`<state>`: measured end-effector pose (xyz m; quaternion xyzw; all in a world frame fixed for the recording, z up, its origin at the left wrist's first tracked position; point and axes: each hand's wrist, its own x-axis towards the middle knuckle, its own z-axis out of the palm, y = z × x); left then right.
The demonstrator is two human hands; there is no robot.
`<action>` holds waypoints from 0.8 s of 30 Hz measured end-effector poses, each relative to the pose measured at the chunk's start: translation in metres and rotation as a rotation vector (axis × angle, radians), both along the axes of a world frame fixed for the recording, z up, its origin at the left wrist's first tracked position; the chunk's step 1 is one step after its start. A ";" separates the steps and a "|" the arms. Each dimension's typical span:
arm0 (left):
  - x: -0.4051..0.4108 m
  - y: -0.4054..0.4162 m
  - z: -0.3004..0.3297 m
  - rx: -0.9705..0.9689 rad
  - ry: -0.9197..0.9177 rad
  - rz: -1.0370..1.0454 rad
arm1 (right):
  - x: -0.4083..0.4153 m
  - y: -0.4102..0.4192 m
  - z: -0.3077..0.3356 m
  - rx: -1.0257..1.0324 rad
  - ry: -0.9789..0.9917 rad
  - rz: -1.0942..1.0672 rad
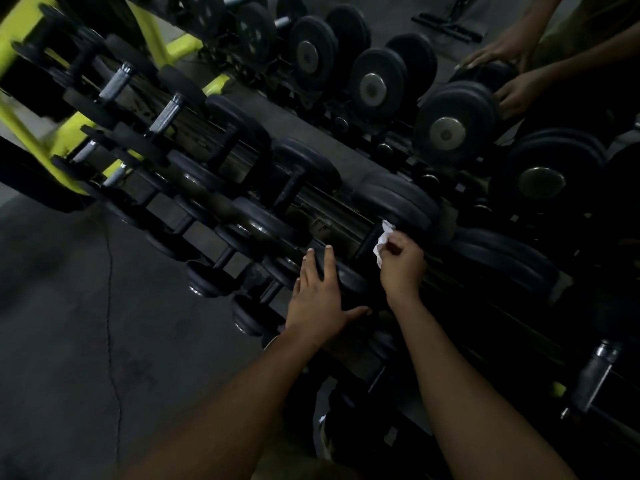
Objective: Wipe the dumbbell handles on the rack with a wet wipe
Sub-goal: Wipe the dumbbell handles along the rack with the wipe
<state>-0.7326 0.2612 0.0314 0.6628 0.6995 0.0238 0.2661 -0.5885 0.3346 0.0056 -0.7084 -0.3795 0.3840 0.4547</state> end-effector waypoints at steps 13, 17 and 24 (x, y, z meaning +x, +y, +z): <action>-0.001 0.000 0.003 0.006 -0.007 -0.018 | 0.016 0.013 -0.006 -0.601 0.418 0.291; -0.001 0.000 0.002 -0.003 -0.002 -0.020 | 0.024 0.022 -0.016 -0.643 0.520 0.202; 0.001 0.001 0.003 -0.026 0.032 -0.020 | 0.030 0.032 -0.016 -0.389 0.941 -0.117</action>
